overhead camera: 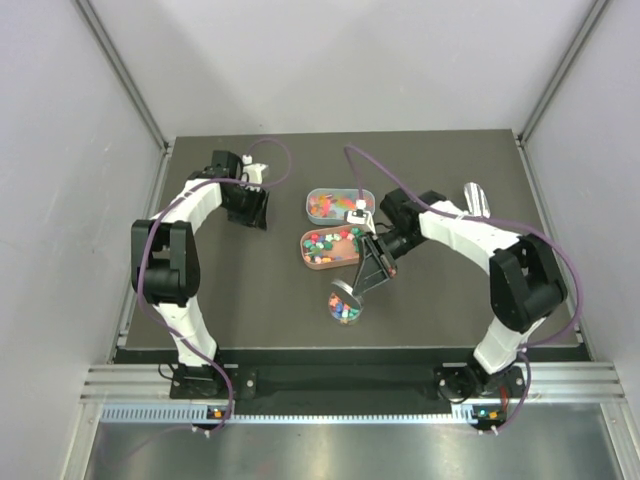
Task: Pack the candies
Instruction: Close the bottle lid on the packing bottle.
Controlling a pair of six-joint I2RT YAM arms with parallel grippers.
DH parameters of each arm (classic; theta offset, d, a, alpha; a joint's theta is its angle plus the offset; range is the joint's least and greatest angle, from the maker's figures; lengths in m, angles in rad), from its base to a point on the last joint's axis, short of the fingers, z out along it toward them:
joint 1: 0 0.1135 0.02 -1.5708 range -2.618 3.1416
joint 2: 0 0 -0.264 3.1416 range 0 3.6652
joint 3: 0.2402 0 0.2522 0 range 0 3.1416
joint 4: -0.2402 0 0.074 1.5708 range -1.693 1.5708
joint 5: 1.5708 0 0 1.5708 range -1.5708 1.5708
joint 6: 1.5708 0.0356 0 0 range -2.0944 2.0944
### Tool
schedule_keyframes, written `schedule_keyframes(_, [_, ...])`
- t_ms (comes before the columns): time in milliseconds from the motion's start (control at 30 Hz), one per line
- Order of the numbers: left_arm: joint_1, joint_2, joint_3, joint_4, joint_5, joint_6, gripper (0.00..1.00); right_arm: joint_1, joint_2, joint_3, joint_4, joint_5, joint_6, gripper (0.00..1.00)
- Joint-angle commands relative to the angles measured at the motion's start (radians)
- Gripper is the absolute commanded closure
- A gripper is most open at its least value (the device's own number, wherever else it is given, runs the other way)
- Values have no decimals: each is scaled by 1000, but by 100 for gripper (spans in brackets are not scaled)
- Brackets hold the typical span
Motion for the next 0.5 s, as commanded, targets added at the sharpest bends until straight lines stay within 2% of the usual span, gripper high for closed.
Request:
schedule_keyframes(0, [0, -39, 23, 5, -39, 37, 46, 31, 29, -2, 9, -182, -44, 98])
schedule_keyframes(67, [0, -40, 36, -6, -48, 42, 46, 47, 70, -9, -65, -180, -176, 98])
schedule_keyframes(200, [0, -54, 40, -6, -43, 48, 46, 68, 191, 12, -370, -137, -510, 99])
schedule_keyframes(467, [0, -89, 8, -2, -46, 44, 46, 70, 331, 76, -369, -85, -540, 100])
